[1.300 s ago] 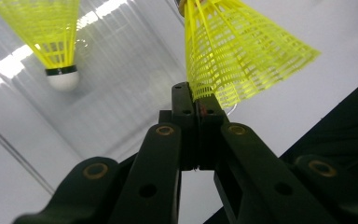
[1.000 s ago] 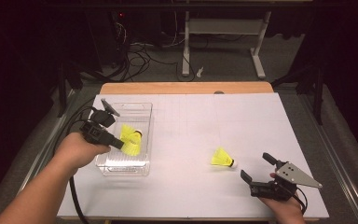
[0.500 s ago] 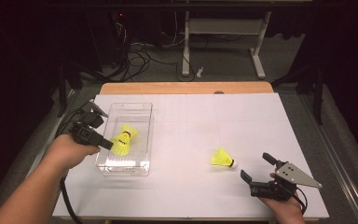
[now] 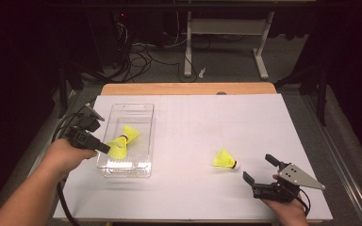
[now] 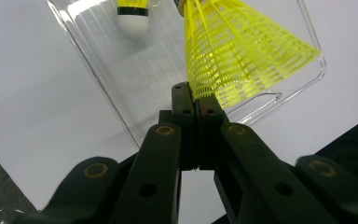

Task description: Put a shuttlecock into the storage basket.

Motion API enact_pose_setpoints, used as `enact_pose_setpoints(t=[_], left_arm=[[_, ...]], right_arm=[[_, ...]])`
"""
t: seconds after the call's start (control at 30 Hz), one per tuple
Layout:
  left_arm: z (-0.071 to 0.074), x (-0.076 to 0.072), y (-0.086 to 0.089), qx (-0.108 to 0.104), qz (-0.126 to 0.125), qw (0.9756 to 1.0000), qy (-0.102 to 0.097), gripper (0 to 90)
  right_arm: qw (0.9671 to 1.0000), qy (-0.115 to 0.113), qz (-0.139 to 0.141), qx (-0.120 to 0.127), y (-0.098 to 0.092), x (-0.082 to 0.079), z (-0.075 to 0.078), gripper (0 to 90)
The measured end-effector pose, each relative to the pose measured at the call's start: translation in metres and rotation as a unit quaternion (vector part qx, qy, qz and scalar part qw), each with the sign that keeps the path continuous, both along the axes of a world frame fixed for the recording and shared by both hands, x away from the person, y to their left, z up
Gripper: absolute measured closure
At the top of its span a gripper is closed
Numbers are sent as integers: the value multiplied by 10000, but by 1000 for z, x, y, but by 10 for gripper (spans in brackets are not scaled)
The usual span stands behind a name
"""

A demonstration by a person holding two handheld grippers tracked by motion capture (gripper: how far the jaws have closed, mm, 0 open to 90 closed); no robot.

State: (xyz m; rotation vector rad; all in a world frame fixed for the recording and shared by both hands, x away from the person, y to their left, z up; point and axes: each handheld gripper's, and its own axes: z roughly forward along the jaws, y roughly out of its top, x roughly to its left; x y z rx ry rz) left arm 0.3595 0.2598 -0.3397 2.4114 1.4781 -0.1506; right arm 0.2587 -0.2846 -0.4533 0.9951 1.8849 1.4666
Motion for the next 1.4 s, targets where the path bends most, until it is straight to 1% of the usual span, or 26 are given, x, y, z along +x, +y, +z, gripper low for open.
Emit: enact_pose_setpoints(t=[0.33,0.37,0.4,0.57,0.67,0.73,0.77,0.87,0.97,1.4], left_arm=[[-13,1,3,11,95,9999,101,898],[-16,2,4,-3,-1,10000,18,898],[-16,1,4,3,78,9999,132,898],[-19,0,5,6,104,9998,138,898],[-21,0,6,-15,92,9998,184,897],[-22,0,6,10,111,9998,185,898],[-23,0,7,-19,118,9998,186,898],[-26,-1,7,30,129,9997,208,897],[-28,-1,7,5,134,9997,209,897],[-39,-2,9,36,165,9995,266,899]], right_arm=[[10000,-3,4,-10,0,0,0,2],[10000,0,3,-8,0,0,0,2],[10000,0,3,-8,0,0,0,2],[10000,5,1,-6,0,1,-1,2],[10000,8,3,-7,0,1,-1,2],[10000,9,2,-9,0,1,-1,2],[10000,8,1,-6,0,1,-1,2],[10000,10,-6,-2,0,0,-1,2],[10000,6,-8,1,0,0,-1,2],[10000,6,-9,5,0,0,0,2]])
